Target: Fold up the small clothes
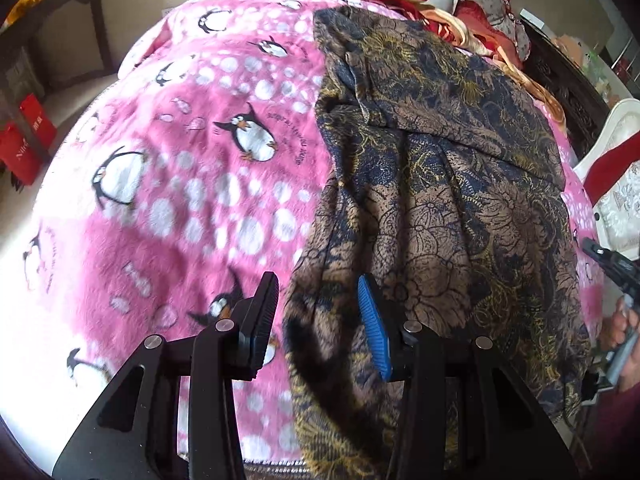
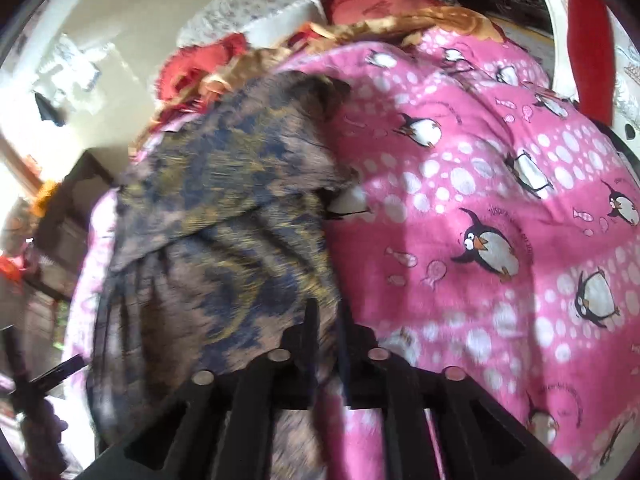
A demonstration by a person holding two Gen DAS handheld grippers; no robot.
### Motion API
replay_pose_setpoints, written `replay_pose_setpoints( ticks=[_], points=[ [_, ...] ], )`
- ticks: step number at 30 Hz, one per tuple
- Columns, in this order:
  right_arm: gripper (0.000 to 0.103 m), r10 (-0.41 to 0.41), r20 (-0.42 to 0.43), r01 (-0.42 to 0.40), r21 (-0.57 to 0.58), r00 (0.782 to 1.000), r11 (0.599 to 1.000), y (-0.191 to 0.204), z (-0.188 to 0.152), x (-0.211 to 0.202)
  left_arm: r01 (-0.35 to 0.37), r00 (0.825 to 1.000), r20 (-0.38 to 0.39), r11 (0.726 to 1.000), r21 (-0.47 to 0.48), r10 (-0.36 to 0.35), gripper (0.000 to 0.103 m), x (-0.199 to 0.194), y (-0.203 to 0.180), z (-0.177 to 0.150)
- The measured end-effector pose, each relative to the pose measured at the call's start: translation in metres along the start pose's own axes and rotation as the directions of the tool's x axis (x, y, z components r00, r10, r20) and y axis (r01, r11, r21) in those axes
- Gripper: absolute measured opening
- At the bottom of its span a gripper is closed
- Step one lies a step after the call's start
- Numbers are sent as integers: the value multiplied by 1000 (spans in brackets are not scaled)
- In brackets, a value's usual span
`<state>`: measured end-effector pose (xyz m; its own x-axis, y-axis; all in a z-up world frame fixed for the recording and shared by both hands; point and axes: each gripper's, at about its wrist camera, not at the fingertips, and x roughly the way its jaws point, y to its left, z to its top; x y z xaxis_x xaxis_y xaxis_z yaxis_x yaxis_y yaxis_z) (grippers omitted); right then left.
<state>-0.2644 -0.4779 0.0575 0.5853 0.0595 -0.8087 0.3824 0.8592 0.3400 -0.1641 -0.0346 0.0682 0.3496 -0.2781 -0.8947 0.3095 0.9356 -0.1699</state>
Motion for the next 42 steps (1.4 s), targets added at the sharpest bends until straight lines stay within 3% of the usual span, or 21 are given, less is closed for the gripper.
replay_pose_setpoints(
  ticks=[1, 2, 6, 14, 17, 22, 26, 34, 36, 38, 42],
  points=[
    [43, -8, -9, 8, -22, 1000, 1000, 3, -3, -9, -12, 1000, 5, 1000, 9, 12, 41, -2, 0, -2],
    [45, -12, -13, 12, -44, 1000, 999, 5, -6, -20, -23, 1000, 9, 1000, 19, 23, 41, -5, -1, -5],
    [45, 26, -52, -31, -89, 998, 996, 4, -21, -53, -45, 999, 21, 998, 40, 45, 41, -12, -2, -13],
    [51, -27, -29, 20, -207, 999, 978, 3, -51, -119, -38, 999, 27, 998, 50, 36, 41, -26, -5, -31],
    [65, -22, -32, 15, -206, 999, 978, 1, -68, -118, -29, 1000, 14, 998, 64, 28, 41, -29, -6, -40],
    [66, 47, -100, -58, -115, 994, 992, -5, -106, -85, 12, 1000, -29, 998, 56, -10, 41, -32, 3, -61],
    [66, 49, -134, -66, -125, 990, 990, 1, -131, -66, 33, 996, -80, 998, 47, -30, 41, -28, 7, -79],
    [66, 57, -136, -71, -101, 989, 992, -2, -137, -58, 99, 993, -70, 995, 17, -98, 41, -29, -7, -77],
    [66, 67, -129, -79, -93, 989, 992, -2, -134, -59, 70, 995, -74, 995, 71, -65, 41, -23, -20, -74],
    [66, 77, -116, -89, -95, 990, 992, 3, -132, -60, 0, 996, -84, 990, 138, 12, 41, -13, -32, -73],
    [66, 77, -113, -89, -108, 991, 990, 9, -129, -63, -114, 987, -87, 967, 229, 137, 41, -6, -36, -78]
  ],
)
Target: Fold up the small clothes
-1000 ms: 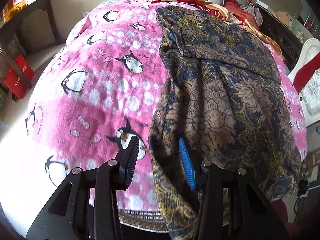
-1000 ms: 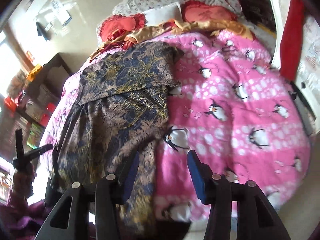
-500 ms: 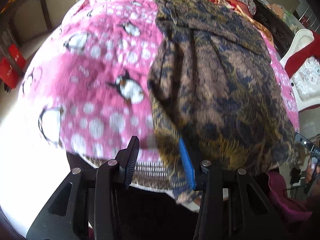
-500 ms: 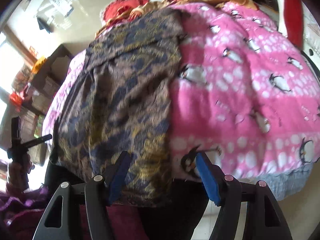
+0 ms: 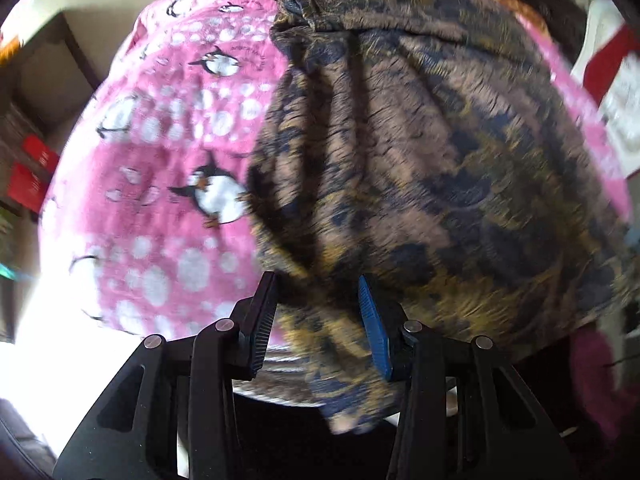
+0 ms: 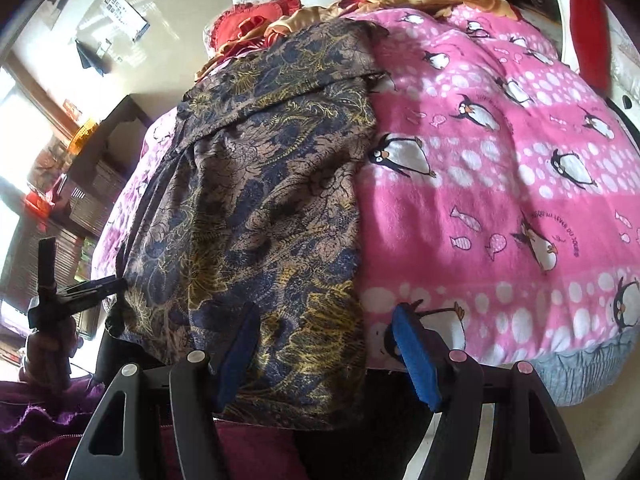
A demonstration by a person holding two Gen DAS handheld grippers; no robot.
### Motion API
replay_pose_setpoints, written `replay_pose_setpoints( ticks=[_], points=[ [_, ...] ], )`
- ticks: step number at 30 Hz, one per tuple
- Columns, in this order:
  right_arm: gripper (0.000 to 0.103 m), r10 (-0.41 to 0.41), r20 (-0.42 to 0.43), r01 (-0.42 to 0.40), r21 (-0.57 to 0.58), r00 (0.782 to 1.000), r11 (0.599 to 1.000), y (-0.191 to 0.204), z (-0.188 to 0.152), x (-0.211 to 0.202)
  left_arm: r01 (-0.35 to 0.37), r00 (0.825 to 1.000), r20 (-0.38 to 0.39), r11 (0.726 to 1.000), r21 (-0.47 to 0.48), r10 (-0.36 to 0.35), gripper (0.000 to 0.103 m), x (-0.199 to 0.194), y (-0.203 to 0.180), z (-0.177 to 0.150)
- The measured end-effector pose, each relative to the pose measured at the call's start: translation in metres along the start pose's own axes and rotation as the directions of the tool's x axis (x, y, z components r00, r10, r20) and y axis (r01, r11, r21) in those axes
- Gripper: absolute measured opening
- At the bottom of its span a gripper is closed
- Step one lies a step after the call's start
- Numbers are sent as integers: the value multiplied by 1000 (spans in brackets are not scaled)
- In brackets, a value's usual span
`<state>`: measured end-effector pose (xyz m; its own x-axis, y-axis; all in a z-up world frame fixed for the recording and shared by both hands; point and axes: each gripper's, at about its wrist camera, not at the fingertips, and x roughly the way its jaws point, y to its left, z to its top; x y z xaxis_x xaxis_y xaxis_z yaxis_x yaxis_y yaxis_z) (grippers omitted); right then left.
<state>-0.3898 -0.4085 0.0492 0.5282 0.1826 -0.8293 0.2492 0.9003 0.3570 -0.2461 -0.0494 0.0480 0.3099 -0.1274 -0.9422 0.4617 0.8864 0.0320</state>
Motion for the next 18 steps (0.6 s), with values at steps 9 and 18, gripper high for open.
replay_pose_setpoints(
  ticks=[9, 18],
  points=[
    [68, 13, 17, -14, 52, 1000, 999, -13, -6, -6, 119, 992, -28, 985, -124, -123, 41, -12, 52, -26],
    [68, 32, -36, -31, 25, 999, 999, -9, -17, 2, 182, 980, -65, 978, -105, -189, 41, 4, 33, -25]
  ],
)
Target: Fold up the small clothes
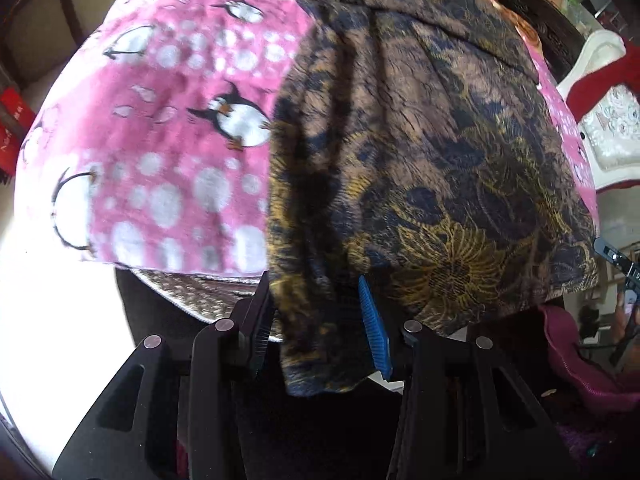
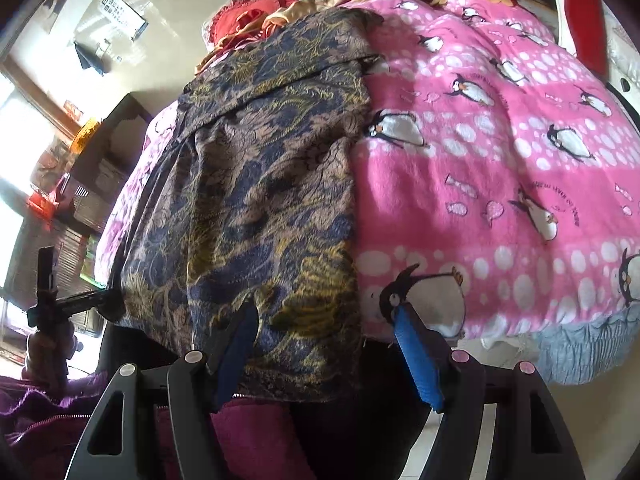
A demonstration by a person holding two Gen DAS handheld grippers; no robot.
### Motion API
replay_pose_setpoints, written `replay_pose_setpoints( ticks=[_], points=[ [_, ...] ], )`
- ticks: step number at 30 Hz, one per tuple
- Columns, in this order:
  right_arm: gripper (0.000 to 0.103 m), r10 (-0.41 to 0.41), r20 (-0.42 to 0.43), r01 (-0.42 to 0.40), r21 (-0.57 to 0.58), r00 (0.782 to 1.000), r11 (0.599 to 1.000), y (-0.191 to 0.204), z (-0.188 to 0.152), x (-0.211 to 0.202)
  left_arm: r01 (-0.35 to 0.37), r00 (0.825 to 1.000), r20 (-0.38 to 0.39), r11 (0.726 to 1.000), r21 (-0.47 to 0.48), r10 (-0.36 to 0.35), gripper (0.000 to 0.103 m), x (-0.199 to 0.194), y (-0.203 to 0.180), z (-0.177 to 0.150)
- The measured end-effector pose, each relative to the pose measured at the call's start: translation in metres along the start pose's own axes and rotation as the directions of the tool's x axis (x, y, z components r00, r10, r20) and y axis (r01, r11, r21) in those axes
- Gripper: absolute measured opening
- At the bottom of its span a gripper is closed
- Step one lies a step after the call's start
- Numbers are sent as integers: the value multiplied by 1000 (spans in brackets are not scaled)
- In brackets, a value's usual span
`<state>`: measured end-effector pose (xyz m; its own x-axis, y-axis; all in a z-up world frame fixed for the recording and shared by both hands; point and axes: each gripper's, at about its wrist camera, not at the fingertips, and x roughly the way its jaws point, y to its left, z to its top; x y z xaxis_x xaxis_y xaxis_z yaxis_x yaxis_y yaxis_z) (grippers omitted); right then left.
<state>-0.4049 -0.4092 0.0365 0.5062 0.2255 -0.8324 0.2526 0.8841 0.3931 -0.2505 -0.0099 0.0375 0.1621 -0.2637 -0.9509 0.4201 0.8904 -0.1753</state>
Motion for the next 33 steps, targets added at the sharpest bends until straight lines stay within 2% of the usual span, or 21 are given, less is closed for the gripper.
replay_pose_setpoints(
  ticks=[2, 5, 6, 7, 10, 11, 12, 13, 17, 20, 21, 22, 23, 25, 26, 27, 29, 33],
  points=[
    [68, -2, -15, 2, -2, 1000, 1000, 0, -3, 3, -16, 1000, 0, 1000, 26, 16, 42, 1, -4, 1],
    [67, 7, -11, -7, -6, 1000, 1000, -3, -5, 6, -3, 1000, -7, 1000, 20, 3, 43, 3, -3, 3],
    [61, 12, -13, -12, -2, 1000, 1000, -4, -5, 8, 1, 1000, -7, 1000, 17, -1, 43, 4, -2, 3],
    [46, 21, -16, -21, 3, 1000, 1000, -4, -6, 10, 3, 1000, -9, 1000, 18, -3, 43, 5, -2, 4],
    [29, -5, -17, 4, -43, 1000, 999, 3, -9, 12, 20, 1000, -18, 1000, 16, -20, 40, 7, -4, 7],
    [24, -14, -6, 14, -61, 1000, 998, 7, -10, 8, 35, 999, -26, 999, 13, -34, 34, 7, -4, 6],
    [9, -26, 2, 26, -76, 1000, 997, 9, -10, 3, 52, 998, -40, 999, 11, -52, 19, 8, -4, 6],
    [7, -29, 11, 30, -92, 1000, 995, 11, -10, -2, 68, 997, -50, 998, 12, -67, 15, 7, -2, 4],
    [7, -12, 29, 16, -144, 1000, 989, 22, -6, -18, 67, 997, -50, 997, 26, -65, 15, 6, -5, 4],
    [7, 23, 20, -20, -136, 1000, 991, 23, -2, -13, 68, 996, -61, 998, 15, -67, 15, 10, -5, 6],
    [11, 37, 5, -36, -111, 999, 993, 19, -1, -7, 66, 996, -62, 998, 16, -65, 16, 10, -6, 6],
    [22, 44, -10, -45, -90, 999, 995, 17, 1, -2, 68, 996, -63, 998, 17, -67, 19, 11, -6, 6],
    [27, 58, -31, -60, -64, 998, 996, 14, 1, 5, 71, 996, -61, 997, 17, -70, 19, 11, -5, 6],
    [29, 82, -4, -82, -66, 997, 994, 15, 0, 6, 76, 995, -59, 997, 9, -75, 19, 12, -4, 6],
    [26, 83, 10, -82, -79, 997, 994, 17, -1, 5, 79, 995, -54, 997, 7, -79, 19, 12, -4, 6],
    [7, 76, 8, -75, -92, 997, 993, 20, 0, 5, 86, 995, -47, 996, 10, -85, 19, 12, -4, 6],
    [5, 59, 30, -56, -87, 998, 995, 21, 0, 2, 102, 994, -29, 995, 11, -102, 7, 9, -2, 4],
    [5, 77, 124, -72, -49, 989, 996, 20, 4, -26, 203, 977, 67, 979, -24, -201, 5, -19, 11, 1]
  ],
)
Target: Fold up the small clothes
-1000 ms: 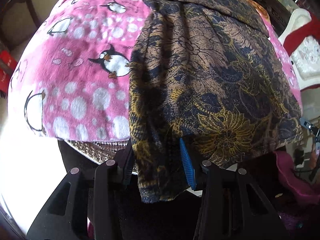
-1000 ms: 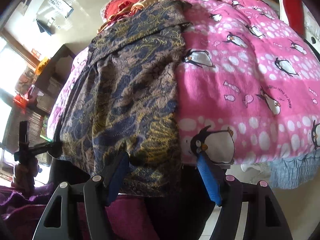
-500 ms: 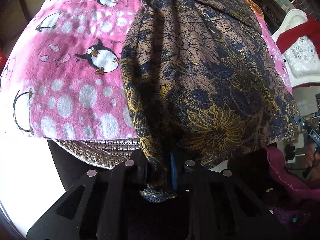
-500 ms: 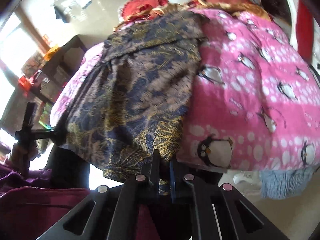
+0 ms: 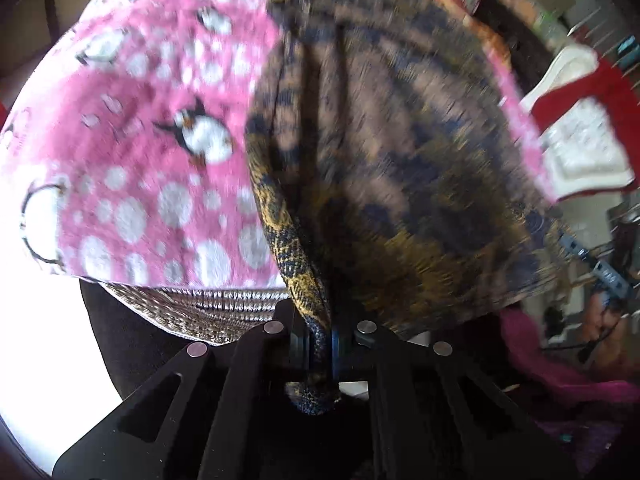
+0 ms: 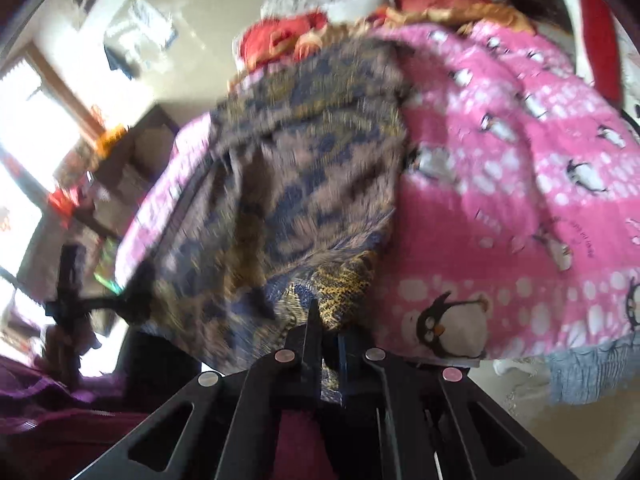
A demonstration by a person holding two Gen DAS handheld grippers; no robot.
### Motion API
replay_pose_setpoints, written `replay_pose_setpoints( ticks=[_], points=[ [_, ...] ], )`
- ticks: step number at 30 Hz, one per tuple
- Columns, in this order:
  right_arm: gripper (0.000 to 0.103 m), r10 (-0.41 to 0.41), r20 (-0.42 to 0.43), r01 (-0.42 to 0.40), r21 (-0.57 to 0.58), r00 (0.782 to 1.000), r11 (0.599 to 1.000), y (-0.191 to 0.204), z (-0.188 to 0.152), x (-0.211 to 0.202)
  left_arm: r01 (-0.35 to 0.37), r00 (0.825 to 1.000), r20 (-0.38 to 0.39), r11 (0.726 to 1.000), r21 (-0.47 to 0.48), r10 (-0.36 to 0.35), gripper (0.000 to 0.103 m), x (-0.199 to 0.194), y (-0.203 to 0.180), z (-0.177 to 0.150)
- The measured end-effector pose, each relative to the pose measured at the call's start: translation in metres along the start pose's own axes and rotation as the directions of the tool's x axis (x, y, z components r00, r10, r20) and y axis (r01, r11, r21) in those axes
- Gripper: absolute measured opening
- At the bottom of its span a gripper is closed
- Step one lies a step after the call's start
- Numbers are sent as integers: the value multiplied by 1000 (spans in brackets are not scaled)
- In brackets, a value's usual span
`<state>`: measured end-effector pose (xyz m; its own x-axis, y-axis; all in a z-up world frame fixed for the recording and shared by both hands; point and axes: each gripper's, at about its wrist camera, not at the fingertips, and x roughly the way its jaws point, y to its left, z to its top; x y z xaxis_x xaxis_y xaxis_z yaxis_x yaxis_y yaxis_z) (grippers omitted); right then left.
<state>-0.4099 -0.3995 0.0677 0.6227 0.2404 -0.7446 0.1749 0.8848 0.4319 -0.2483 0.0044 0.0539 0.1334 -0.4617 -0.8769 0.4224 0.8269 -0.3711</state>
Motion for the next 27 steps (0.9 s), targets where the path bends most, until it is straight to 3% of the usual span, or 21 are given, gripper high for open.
replay_pose_setpoints(
  ticks=[3, 6, 11, 14, 18, 22, 27],
  points=[
    [5, 29, 74, -31, 24, 997, 999, 0, 4, -31, 45, 996, 76, 999, -31, -43, 5, -30, 5, -1],
    [5, 40, 82, -43, 26, 996, 999, 1, 2, -44, 16, 992, 124, 1000, -21, -13, 5, -51, 7, -7],
    [5, 36, 17, -37, 53, 999, 998, -9, -6, -27, 14, 997, 75, 998, -67, -9, 5, -38, 24, -10],
    [5, 48, 1, -48, 41, 999, 998, -6, 6, -19, 35, 996, 82, 998, -43, -32, 5, -41, 17, -2],
    [5, 71, 57, -71, 2, 996, 997, -2, 46, -24, 52, 987, 151, 999, 14, -54, 5, -58, 3, 30],
    [5, 44, 147, -40, -27, 988, 999, -2, 104, -23, 68, 968, 238, 997, 42, -76, 5, -70, -6, 81],
    [5, 10, 199, -14, 20, 980, 1000, -16, 167, 1, 24, 945, 325, 999, 45, -38, 5, -70, -10, 148]
  ],
)
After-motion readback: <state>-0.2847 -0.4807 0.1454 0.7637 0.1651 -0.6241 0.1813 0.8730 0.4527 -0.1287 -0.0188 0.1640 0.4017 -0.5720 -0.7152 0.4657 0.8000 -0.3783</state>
